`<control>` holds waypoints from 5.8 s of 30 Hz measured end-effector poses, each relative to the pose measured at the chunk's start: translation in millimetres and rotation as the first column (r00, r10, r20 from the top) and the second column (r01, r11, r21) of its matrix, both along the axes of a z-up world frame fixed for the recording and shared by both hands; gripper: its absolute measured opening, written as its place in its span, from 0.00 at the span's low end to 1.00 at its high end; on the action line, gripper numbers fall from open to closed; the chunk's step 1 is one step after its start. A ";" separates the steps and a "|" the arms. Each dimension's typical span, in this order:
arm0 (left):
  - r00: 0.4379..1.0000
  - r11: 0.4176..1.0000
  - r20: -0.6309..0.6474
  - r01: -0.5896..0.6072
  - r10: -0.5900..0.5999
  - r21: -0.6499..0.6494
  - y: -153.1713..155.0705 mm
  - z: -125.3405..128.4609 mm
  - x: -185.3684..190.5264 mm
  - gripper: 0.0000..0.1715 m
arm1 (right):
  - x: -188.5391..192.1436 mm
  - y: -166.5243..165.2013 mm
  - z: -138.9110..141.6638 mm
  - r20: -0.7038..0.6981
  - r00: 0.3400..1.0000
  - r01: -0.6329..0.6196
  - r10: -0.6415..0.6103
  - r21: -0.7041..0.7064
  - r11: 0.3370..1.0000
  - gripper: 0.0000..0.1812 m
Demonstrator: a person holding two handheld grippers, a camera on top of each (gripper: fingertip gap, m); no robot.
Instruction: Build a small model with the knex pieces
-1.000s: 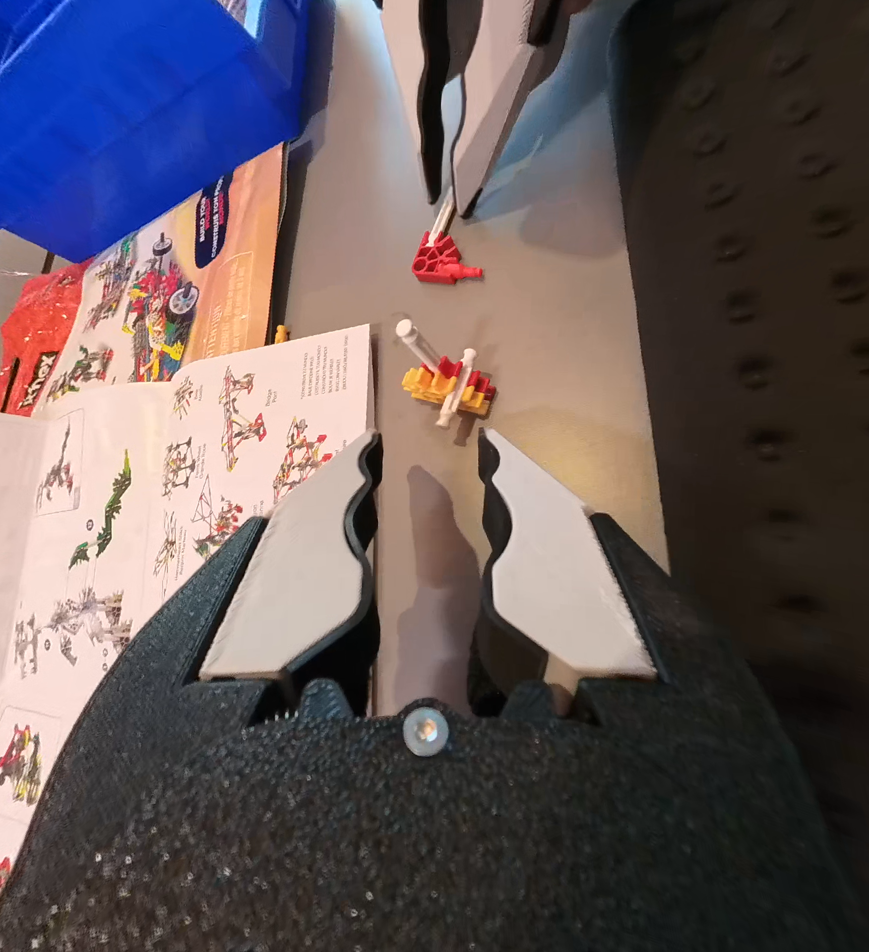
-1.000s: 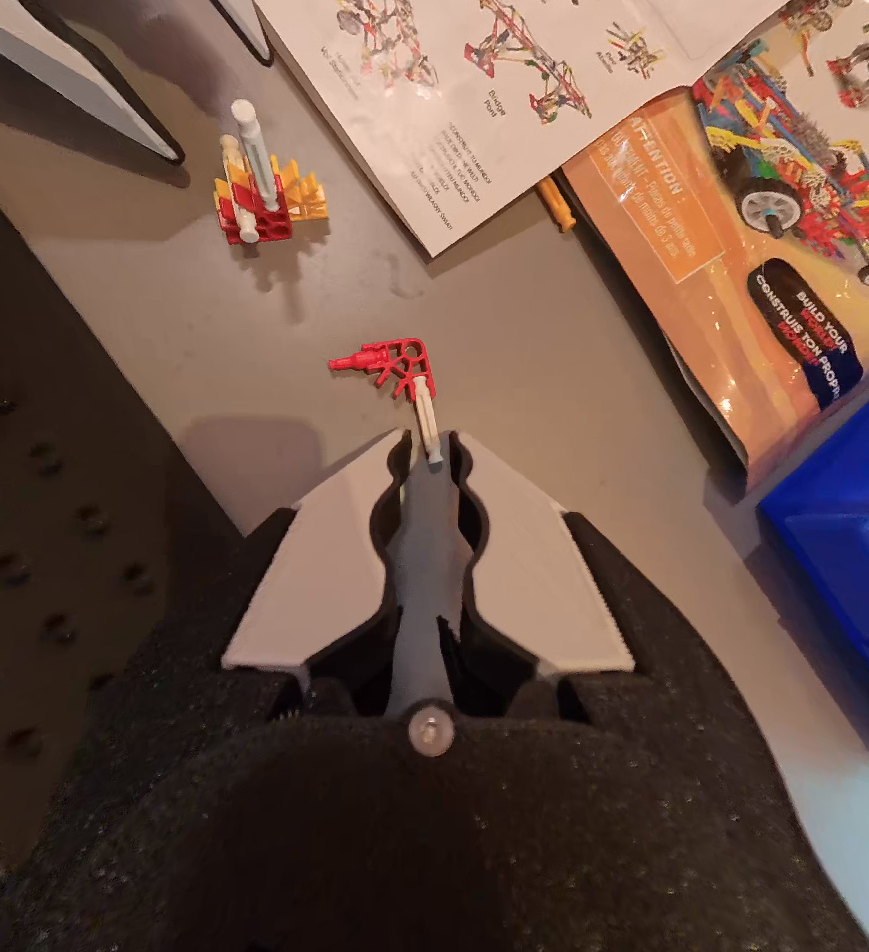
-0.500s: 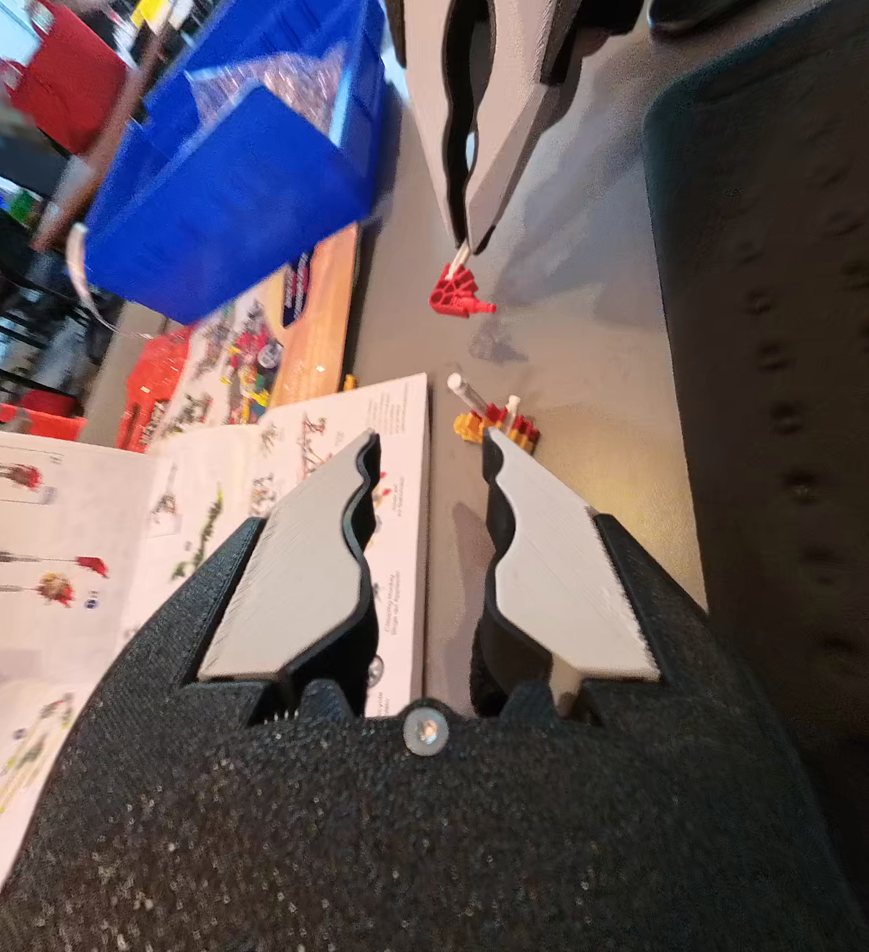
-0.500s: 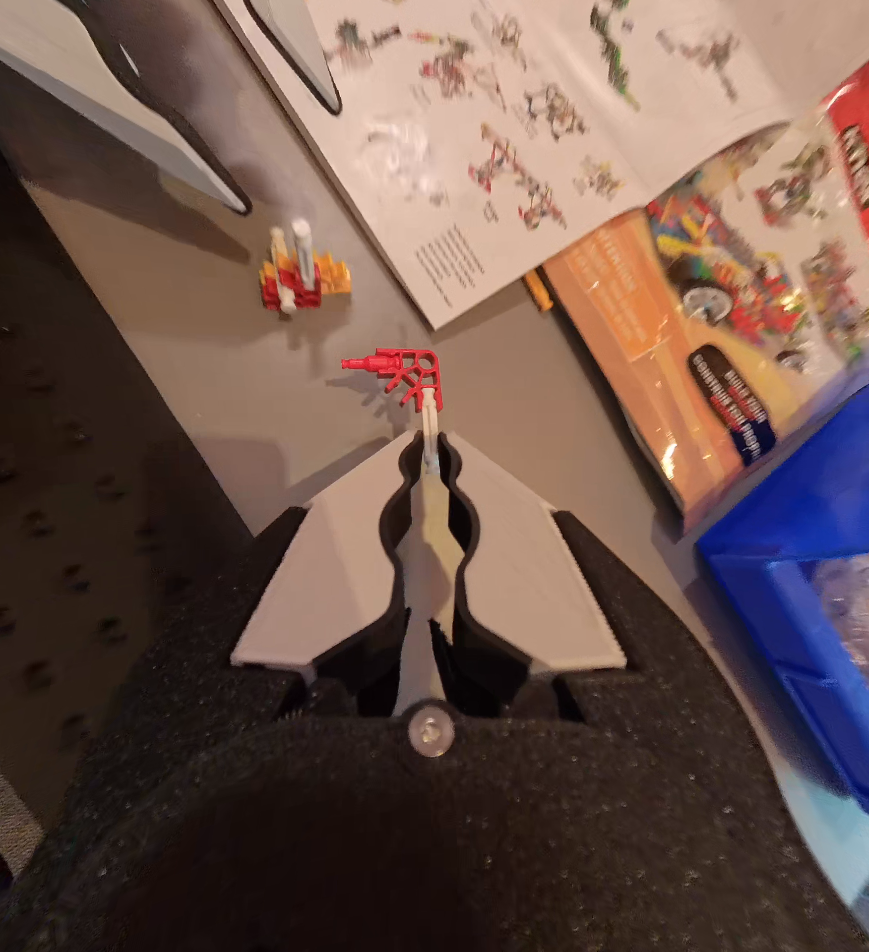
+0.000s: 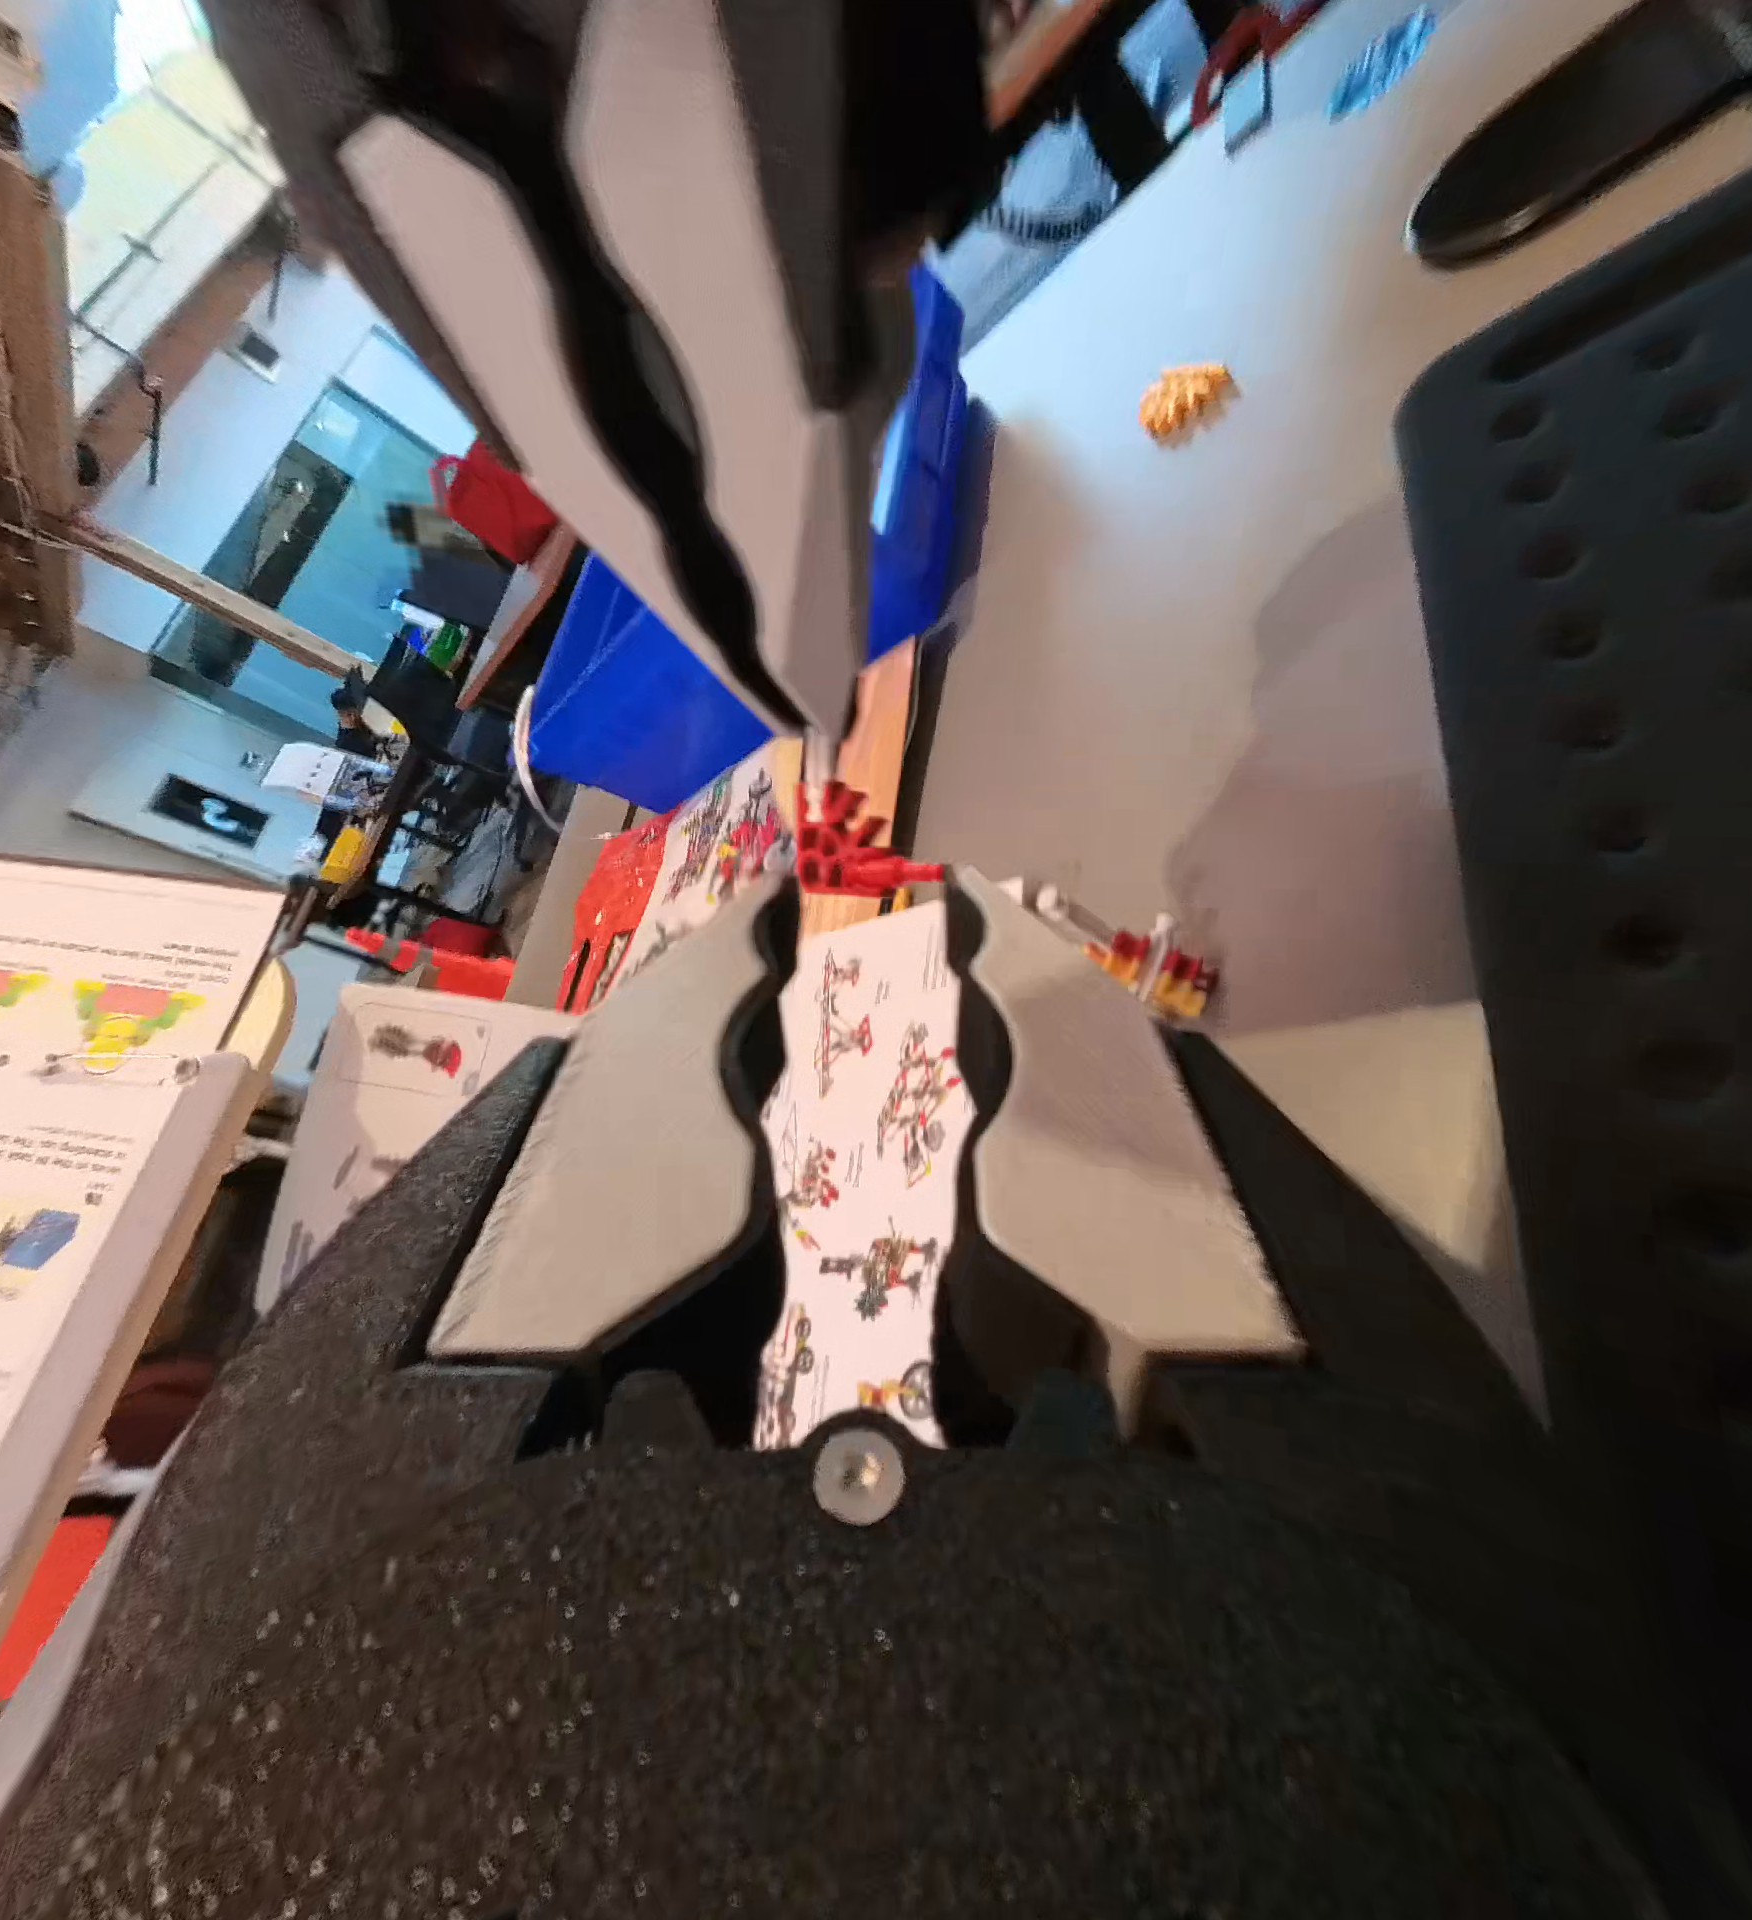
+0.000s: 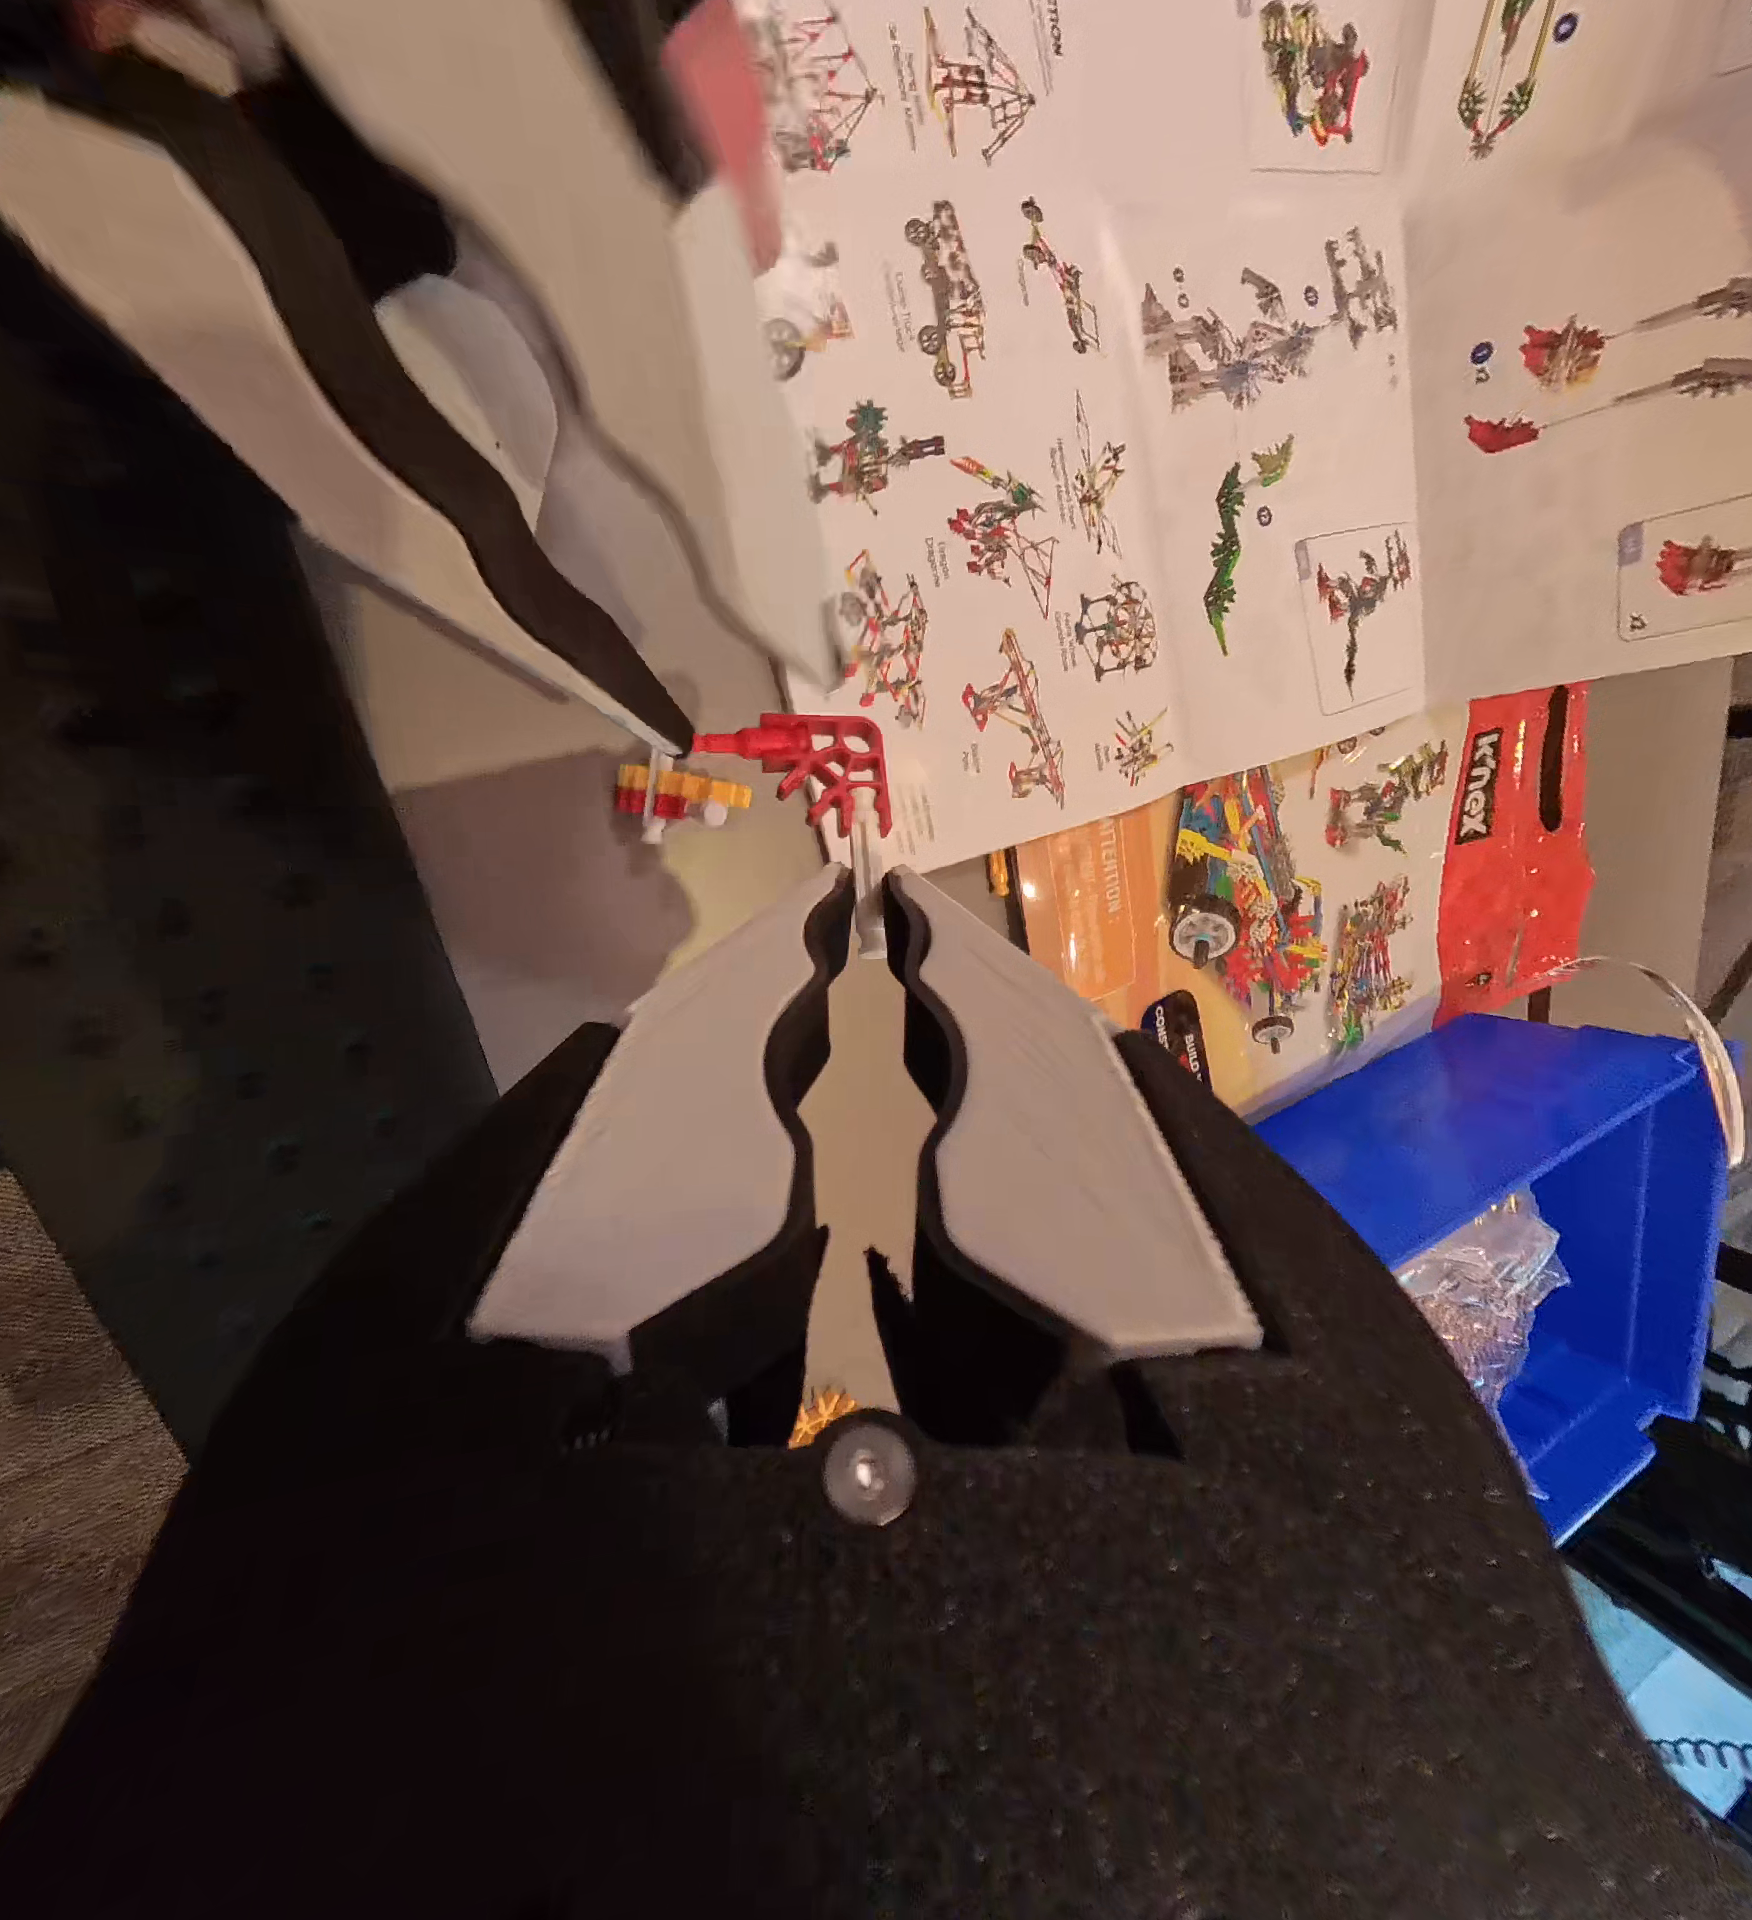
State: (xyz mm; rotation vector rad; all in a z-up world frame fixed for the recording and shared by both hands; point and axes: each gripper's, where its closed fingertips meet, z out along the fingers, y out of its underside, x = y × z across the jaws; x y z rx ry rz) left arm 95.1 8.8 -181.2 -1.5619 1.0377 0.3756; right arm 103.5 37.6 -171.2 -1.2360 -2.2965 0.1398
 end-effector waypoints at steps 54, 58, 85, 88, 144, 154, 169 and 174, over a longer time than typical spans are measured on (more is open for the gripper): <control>0.860 0.918 0.510 0.226 -0.031 -0.325 -7.0 -6.1 -25.2 0.22 | -38.4 -27.7 -24.0 -0.078 0.993 -0.109 0.089 -0.320 0.941 0.03; 0.918 0.836 0.394 0.250 -0.044 -0.488 -22.6 -41.5 -23.9 0.23 | -37.6 -44.6 -45.7 -0.014 0.979 -0.197 0.202 -0.295 0.935 0.03; 0.984 0.770 0.172 0.140 -0.039 -0.623 -27.9 -92.5 -23.5 0.22 | -2.8 -19.2 -83.8 -0.033 0.999 0.017 -0.030 -0.342 0.940 0.11; 0.985 0.776 0.166 0.135 -0.039 -0.616 -27.4 -91.3 -22.8 0.22 | -4.5 -18.0 -85.3 -0.052 0.998 0.023 -0.043 -0.340 0.940 0.05; 0.989 0.785 0.143 0.124 -0.046 -0.606 -22.0 -97.4 -16.0 0.07 | -19.9 -40.3 -82.1 -0.016 0.996 -0.084 0.085 -0.400 0.913 0.03; 0.987 0.785 0.162 0.117 -0.022 -0.609 -19.6 -96.0 -20.7 0.14 | -21.8 -36.4 -79.8 -0.028 0.999 -0.054 0.046 -0.419 0.907 0.03; 0.975 0.775 0.221 0.156 -0.022 -0.612 -18.7 -93.8 -18.8 0.17 | -26.1 -35.7 -81.5 -0.014 1.000 -0.028 0.024 -0.433 0.901 0.03; 0.976 0.770 0.219 0.151 -0.015 -0.620 -20.8 -92.9 -21.1 0.19 | -26.5 -35.2 -82.5 -0.011 1.000 -0.025 0.023 -0.433 0.901 0.03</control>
